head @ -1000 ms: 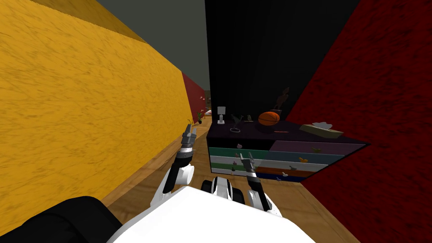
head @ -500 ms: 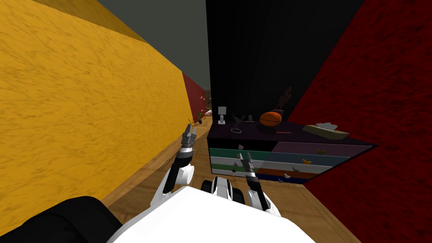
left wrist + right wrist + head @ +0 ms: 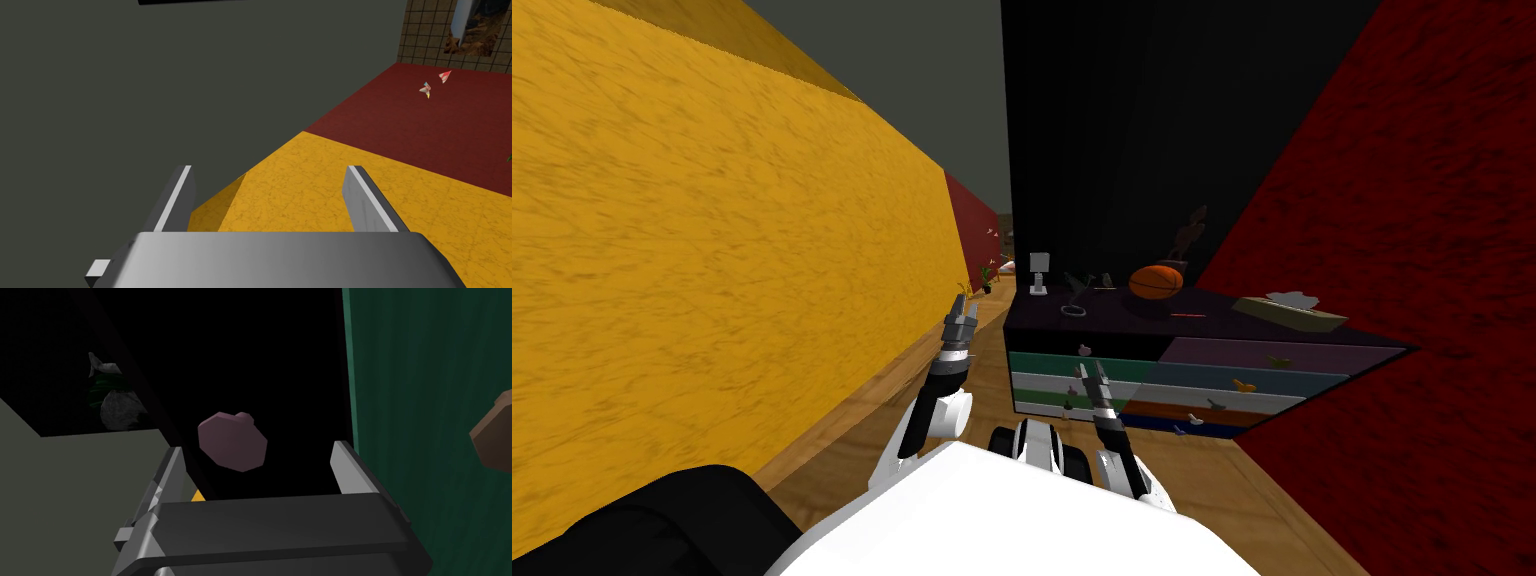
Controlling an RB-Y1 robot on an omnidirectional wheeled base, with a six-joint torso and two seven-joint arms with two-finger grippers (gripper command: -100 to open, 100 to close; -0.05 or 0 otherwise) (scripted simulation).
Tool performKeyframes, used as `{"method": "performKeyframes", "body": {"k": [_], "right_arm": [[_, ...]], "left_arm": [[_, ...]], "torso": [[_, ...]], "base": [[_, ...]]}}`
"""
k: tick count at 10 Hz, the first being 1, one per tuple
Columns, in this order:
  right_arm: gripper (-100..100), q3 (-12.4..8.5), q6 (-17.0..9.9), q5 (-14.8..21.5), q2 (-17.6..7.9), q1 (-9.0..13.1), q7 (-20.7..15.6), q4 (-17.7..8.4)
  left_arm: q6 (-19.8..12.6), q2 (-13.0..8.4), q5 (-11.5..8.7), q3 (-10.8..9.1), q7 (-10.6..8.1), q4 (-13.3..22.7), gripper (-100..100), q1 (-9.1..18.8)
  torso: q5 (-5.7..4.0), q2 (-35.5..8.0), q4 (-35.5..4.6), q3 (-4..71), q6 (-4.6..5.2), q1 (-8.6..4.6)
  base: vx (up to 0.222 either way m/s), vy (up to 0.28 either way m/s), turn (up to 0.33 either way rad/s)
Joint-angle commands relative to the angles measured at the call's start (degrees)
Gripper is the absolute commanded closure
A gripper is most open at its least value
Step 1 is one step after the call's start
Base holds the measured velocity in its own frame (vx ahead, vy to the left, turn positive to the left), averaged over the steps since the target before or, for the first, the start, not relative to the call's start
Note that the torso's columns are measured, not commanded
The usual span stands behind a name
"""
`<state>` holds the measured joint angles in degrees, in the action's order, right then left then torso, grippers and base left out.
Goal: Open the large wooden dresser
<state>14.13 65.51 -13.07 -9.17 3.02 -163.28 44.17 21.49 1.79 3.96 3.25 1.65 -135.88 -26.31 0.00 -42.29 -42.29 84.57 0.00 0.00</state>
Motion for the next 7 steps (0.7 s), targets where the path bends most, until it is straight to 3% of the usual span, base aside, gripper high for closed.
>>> {"method": "performKeyframes", "body": {"k": [1, 2, 3, 7], "right_arm": [[-100, 0.07, 0.1, 0.19, 0.14, 0.07, -4.38, -0.09], [-100, 0.1, 0.14, 0.26, 0.2, 0.11, -6.09, -0.14], [-100, 0.09, 0.1, 0.23, 0.18, 0.06, -4.86, -0.08], [-100, -6.68, 0.61, -1.34, -0.82, 5.09, -5.61, -6.69]], "left_arm": [[0.0, 0.0, 0.0, 0.0, 0.0, 0.0, 0, 0.0], [0.0, 0.0, 0.0, 0.0, 0.0, 0.0, 0, 0.0], [0.0, 0.0, 0.0, 0.0, 0.0, 0.0, 0, 0.0], [-0.01, 0.0, 0.0, 0.0, 0.0, 0.01, 0, 0.02]], "torso": [[0.0, 0.01, 0.0, 0.0, 0.0, 0.02], [0.0, 0.01, 0.0, 0.0, 0.0, 0.0], [0.0, 0.01, 0.0, 0.0, 0.0, -0.01], [-0.01, -0.21, -0.06, -0.13, 0.0, -0.03]], "base": [[0.009, 0.008, 0.002], [0.008, 0.004, 0.002], [0.0, 0.0, 0.0], [-0.092, -0.017, 0.319]]}}
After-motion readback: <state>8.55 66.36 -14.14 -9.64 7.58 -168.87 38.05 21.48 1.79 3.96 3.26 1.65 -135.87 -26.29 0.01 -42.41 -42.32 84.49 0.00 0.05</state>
